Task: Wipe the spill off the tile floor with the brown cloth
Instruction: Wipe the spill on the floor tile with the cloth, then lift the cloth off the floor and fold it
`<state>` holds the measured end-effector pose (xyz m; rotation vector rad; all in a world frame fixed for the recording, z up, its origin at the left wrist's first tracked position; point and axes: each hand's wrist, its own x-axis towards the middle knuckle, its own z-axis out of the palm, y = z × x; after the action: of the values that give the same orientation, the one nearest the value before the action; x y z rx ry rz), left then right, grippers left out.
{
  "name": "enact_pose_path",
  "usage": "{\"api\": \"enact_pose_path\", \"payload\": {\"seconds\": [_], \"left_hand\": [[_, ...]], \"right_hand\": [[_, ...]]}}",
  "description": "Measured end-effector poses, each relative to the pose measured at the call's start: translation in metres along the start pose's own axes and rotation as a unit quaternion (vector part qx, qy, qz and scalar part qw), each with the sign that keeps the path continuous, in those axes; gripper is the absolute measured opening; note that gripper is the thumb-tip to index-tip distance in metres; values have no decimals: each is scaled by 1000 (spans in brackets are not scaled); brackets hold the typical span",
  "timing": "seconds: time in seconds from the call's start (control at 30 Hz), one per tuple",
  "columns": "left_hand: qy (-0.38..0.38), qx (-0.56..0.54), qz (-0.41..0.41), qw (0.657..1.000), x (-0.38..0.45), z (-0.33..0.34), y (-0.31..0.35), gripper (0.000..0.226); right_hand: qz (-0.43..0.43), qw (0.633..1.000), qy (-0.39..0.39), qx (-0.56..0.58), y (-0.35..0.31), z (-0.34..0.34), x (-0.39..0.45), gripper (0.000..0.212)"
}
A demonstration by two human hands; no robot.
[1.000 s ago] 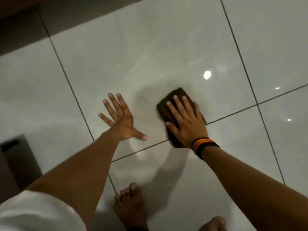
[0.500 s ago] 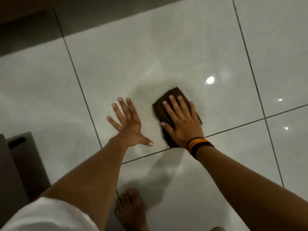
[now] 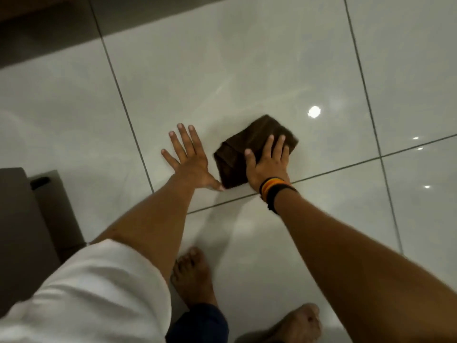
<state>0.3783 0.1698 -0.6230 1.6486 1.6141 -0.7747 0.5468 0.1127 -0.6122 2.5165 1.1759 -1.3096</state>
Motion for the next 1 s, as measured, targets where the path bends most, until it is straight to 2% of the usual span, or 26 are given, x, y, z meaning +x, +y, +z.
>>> {"api": "enact_pose_path", "payload": {"seconds": [0.03,0.07,0.13,0.17,0.2,0.23,0.3,0.37,0.43,0.53,0.63,0.77,0.87,1.0], "left_hand": [[31,-16,-4,999,-6,1,3,165],[72,-51,0,996,-13,5,5,142],[155,-171,3,973,-34,18,8,80],[174,-228,-5,958,-43,24,11,62],[172,-275,-14,946,-50,27,17,54],[152,-310,-20,938,-52,28,24,52],[116,-314,-21,942,-47,31,40,61],[92,-281,-31,955,-39,32,57,74],[62,-311,-53,947,-37,31,74,78],[12,-419,-75,905,-51,27,78,45],[0,-461,-59,886,-93,11,60,26],[-57,-502,-51,861,-177,-47,31,23],[-103,-515,-47,850,-245,-104,10,11],[-83,-563,-59,820,-340,-175,-13,13]], "right_hand": [[24,999,-21,5,11,-2,-18,74],[43,999,-21,18,20,-6,-32,65],[65,995,55,53,35,-13,-46,43],[68,989,99,81,40,-17,-45,39],[72,983,125,117,40,-21,-42,42],[82,977,127,152,39,-25,-35,52],[109,969,99,197,35,-28,-19,70],[147,962,68,218,34,-23,-6,70],[176,943,39,279,37,-16,-4,57],[197,894,1,403,45,-12,-24,16],[205,836,-35,507,41,-32,-80,7],[143,846,-43,512,25,-81,-166,16],[115,844,-83,517,-3,-125,-225,28],[65,840,-127,524,-55,-187,-305,34]]}}
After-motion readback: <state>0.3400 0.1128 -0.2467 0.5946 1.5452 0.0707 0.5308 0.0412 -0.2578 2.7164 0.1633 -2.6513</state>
